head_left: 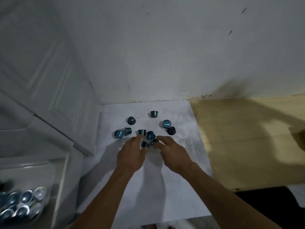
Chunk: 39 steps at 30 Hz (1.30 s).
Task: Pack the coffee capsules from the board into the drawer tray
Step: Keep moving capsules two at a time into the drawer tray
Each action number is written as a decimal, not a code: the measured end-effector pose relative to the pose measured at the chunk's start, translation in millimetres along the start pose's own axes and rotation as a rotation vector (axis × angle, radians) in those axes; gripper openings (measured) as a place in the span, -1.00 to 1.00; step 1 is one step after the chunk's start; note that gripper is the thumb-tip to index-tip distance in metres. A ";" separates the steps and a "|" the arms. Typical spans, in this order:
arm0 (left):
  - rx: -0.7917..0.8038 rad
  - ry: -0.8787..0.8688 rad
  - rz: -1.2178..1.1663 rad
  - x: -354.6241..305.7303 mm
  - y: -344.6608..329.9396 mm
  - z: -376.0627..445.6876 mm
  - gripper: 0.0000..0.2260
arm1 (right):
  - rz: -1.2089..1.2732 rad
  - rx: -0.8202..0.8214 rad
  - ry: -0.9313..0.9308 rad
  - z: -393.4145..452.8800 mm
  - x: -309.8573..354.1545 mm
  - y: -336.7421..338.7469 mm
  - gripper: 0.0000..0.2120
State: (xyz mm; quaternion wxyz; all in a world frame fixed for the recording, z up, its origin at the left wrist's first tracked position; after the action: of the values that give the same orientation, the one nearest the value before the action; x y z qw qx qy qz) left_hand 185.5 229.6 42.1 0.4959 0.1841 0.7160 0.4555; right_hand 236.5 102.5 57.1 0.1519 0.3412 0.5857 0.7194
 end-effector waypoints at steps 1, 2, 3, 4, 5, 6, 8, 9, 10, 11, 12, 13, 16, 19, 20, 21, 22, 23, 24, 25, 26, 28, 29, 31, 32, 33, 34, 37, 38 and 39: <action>-0.004 -0.006 -0.012 0.9 -7.8 6.6 -0.62 | -0.001 -0.004 0.030 5.7 -1.5 -6.3 -0.50; -0.006 -0.019 -0.025 2.0 -15.5 12.7 -0.66 | 0.007 -0.011 0.055 10.5 -3.5 -11.7 -0.52; -0.007 -0.029 -0.028 3.0 -22.9 17.6 -0.69 | 0.014 -0.006 0.064 14.6 -7.3 -17.9 -0.55; -0.009 -0.036 -0.025 5.5 -29.5 20.5 -0.71 | 0.029 -0.004 0.069 18.1 -10.8 -24.5 -0.59; -0.014 -0.037 -0.021 8.3 -34.5 22.1 -0.74 | 0.024 0.005 0.088 19.5 -12.7 -31.8 -0.63; -0.022 -0.039 -0.023 11.7 -38.7 22.5 -0.76 | 0.008 -0.002 0.128 20.0 -13.5 -38.1 -0.62; -0.043 -0.049 -0.030 15.0 -44.9 22.7 -0.78 | 0.030 -0.020 0.152 20.2 -17.2 -48.0 -0.50; -0.055 -0.051 -0.034 15.6 -46.4 22.4 -0.77 | 0.048 -0.020 0.135 21.5 -20.1 -52.0 -0.57; -0.071 -0.046 -0.034 16.1 -46.7 22.2 -0.77 | 0.069 -0.025 0.121 21.7 -23.1 -56.1 -0.68; -0.090 -0.038 -0.031 17.4 -46.5 21.9 -0.79 | 0.092 -0.042 0.105 22.3 -25.1 -56.2 -0.74; -0.120 -0.032 -0.038 19.4 -46.3 21.5 -0.82 | 0.098 -0.078 0.103 22.4 -28.0 -55.8 -0.78; -0.155 -0.023 -0.056 22.4 -45.9 19.8 -0.84 | 0.117 -0.113 0.074 22.3 -32.2 -52.6 -0.81; -0.260 0.017 -0.160 37.0 -48.7 9.4 -0.80 | 0.258 -0.260 -0.048 13.6 -47.9 -40.8 -0.81; -0.367 0.036 -0.266 44.5 -49.5 0.4 -0.72 | 0.369 -0.340 -0.160 3.6 -63.7 -45.2 -0.76; -0.403 0.022 -0.289 43.5 -48.4 -2.5 -0.71 | 0.389 -0.366 -0.174 -0.1 -67.0 -48.2 -0.74; -0.441 0.000 -0.299 41.2 -46.3 -5.9 -0.71 | 0.405 -0.396 -0.175 -3.5 -68.5 -49.9 -0.73; -0.479 -0.027 -0.302 38.1 -44.0 -9.5 -0.69 | 0.413 -0.430 -0.162 -6.6 -69.0 -51.2 -0.71; -0.512 -0.047 -0.307 36.3 -42.1 -12.9 -0.69 | 0.416 -0.457 -0.148 -8.9 -69.1 -52.1 -0.69; -0.542 -0.061 -0.314 36.2 -41.3 -16.3 -0.69 | 0.414 -0.481 -0.133 -10.9 -69.1 -53.0 -0.67; -0.567 -0.067 -0.319 37.7 -41.5 -19.1 -0.69 | 0.411 -0.505 -0.123 -12.5 -68.6 -52.2 -0.66; -0.586 -0.067 -0.323 39.8 -42.5 -21.3 -0.68 | 0.410 -0.527 -0.116 -13.7 -68.7 -51.0 -0.66; -0.604 -0.062 -0.325 43.8 -46.1 -23.5 -0.67 | 0.394 -0.553 -0.102 -14.8 -68.9 -49.6 -0.67; -0.610 -0.065 -0.321 44.9 -47.5 -24.3 -0.66 | 0.381 -0.557 -0.094 -15.1 -68.4 -49.7 -0.66; -0.617 -0.073 -0.298 43.7 -46.5 -24.3 -0.64 | 0.368 -0.564 -0.087 -14.9 -67.8 -49.6 -0.67; -0.619 -0.079 -0.286 42.6 -46.5 -24.5 -0.64 | 0.368 -0.572 -0.090 -15.4 -68.3 -50.8 -0.69; -0.623 -0.089 -0.277 40.9 -45.7 -24.3 -0.64 | 0.367 -0.588 -0.093 -15.4 -68.9 -50.8 -0.71; -0.626 -0.099 -0.274 39.6 -45.1 -24.4 -0.66 | 0.369 -0.607 -0.092 -16.0 -69.7 -50.6 -0.74; -0.637 -0.110 -0.291 37.4 -42.7 -26.5 -0.70 | 0.392 -0.641 -0.091 -18.4 -70.9 -50.0 -0.78; -0.640 -0.106 -0.310 37.3 -41.8 -26.6 -0.71 | 0.394 -0.640 -0.091 -18.7 -71.0 -50.1 -0.78; -0.644 -0.096 -0.341 37.6 -40.4 -26.5 -0.72 | 0.395 -0.634 -0.095 -18.3 -71.3 -50.5 -0.78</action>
State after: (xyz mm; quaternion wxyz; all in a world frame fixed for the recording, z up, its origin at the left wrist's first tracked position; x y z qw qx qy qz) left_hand 153.3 223.1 -9.5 0.6303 -0.0822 0.5322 0.5592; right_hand 266.5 58.4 -14.5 0.1354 0.4167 0.2492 0.8636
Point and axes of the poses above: each hand's wrist, its own z-axis towards the middle knuckle, its own y-axis out of the back of the hand, x = y × z, the point moved 9 cm from there along z, towards the middle knuckle, and after that the axes turned 8 degrees about -x, right-handed, at the moved point
